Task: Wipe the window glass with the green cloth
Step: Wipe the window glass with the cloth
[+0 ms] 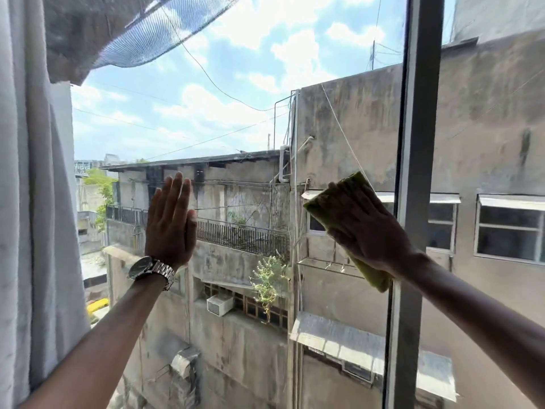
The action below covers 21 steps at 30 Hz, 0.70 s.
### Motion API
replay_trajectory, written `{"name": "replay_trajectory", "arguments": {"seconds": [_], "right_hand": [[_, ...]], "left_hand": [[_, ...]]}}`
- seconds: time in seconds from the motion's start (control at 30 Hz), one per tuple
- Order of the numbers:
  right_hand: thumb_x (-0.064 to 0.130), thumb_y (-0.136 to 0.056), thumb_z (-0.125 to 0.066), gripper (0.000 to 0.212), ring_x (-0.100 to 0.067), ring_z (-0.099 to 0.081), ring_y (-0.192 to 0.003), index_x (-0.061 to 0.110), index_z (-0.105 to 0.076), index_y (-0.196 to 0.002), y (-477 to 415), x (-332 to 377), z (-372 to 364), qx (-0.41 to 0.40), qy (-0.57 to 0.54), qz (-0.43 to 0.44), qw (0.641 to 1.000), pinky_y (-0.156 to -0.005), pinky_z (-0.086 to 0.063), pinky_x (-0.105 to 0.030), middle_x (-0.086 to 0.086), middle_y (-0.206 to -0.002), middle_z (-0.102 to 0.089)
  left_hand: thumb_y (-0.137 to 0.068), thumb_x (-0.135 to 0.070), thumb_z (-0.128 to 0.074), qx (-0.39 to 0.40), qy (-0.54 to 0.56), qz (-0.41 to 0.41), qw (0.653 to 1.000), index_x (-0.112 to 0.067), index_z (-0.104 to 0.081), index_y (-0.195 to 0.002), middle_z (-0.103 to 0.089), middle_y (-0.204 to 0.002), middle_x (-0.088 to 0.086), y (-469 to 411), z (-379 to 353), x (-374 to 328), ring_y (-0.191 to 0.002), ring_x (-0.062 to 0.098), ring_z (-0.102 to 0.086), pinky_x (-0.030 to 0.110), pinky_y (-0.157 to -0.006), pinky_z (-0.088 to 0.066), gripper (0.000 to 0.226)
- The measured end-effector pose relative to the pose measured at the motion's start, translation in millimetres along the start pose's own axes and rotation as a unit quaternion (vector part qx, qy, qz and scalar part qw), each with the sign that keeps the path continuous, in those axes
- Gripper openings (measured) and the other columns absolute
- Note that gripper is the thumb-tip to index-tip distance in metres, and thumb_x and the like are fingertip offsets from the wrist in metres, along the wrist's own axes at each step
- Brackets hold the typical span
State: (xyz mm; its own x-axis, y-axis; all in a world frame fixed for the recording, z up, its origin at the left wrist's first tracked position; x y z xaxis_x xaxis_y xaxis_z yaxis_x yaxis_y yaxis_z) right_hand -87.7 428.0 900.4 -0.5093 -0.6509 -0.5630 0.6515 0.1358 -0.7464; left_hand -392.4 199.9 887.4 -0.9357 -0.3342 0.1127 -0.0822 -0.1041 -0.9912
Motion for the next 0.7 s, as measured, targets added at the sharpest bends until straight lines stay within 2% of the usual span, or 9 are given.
{"name": "replay_trajectory", "arguments": {"seconds": [0.13,0.3,0.5,0.6,0.7], "right_hand": [[0.05,-0.107,-0.026,0.061,-0.033,0.0,-0.159,0.033,-0.006,-0.162,-11,26,2,-0.023,-0.011,-0.067,0.997,-0.129,-0.009,-0.057,-0.01,-0.171,-0.005],[0.052,-0.106,-0.025,0.065,-0.04,0.006,-0.157,0.022,-0.011,-0.163,-32,65,-9,-0.025,-0.049,-0.159,0.986,-0.128,0.002,-0.059,-0.019,-0.171,0.001],[0.06,-0.104,-0.028,0.075,-0.042,-0.001,-0.157,0.019,-0.006,-0.163,-63,130,-16,-0.042,-0.056,-0.094,0.993,-0.128,-0.002,-0.058,-0.02,-0.17,-0.005],[0.063,-0.103,-0.026,0.077,-0.04,0.001,-0.157,0.021,-0.004,-0.163,-72,165,-20,-0.027,-0.073,-0.04,0.996,-0.129,-0.007,-0.057,-0.017,-0.171,-0.003],[0.061,-0.103,-0.026,0.073,-0.037,0.0,-0.158,0.023,-0.008,-0.163,-75,188,-26,-0.017,-0.084,0.019,0.996,-0.129,-0.003,-0.054,-0.014,-0.171,-0.006]], "left_hand": [[-0.102,-0.023,-0.031,-0.007,-0.006,0.005,1.0,0.0,-0.03,-0.154,-0.029,-0.164,0.021,1,-2,-1,-0.155,0.034,-0.025,0.054,-0.127,-0.025,0.057],[-0.105,-0.026,-0.027,-0.014,-0.013,0.004,1.0,-0.002,-0.029,-0.155,-0.028,-0.165,0.019,3,-6,0,-0.156,0.033,-0.024,0.045,-0.131,-0.016,0.056],[-0.105,-0.028,-0.023,-0.001,-0.01,0.019,1.0,-0.007,-0.022,-0.159,-0.022,-0.168,0.014,2,-9,3,-0.159,0.028,-0.017,0.042,-0.132,-0.011,0.057],[-0.105,-0.026,-0.025,-0.008,-0.006,0.006,1.0,-0.007,-0.023,-0.158,-0.023,-0.168,0.015,2,-7,3,-0.158,0.028,-0.018,0.043,-0.132,-0.013,0.056],[-0.104,-0.02,-0.029,-0.03,0.015,-0.01,0.999,-0.006,-0.027,-0.157,-0.028,-0.166,0.016,3,-6,9,-0.158,0.028,-0.021,0.048,-0.13,-0.02,0.055]]}}
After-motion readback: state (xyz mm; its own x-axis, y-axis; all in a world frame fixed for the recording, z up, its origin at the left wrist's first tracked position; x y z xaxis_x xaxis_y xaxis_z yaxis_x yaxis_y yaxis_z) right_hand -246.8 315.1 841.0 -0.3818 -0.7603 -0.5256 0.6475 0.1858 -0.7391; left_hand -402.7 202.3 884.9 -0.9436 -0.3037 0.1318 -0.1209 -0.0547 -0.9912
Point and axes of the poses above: each hand's wrist, its own y-axis away from the middle knuckle, its own z-axis out of the back of the hand, x = y × z, the point moved 5 cm from there along -y, towards the middle knuckle
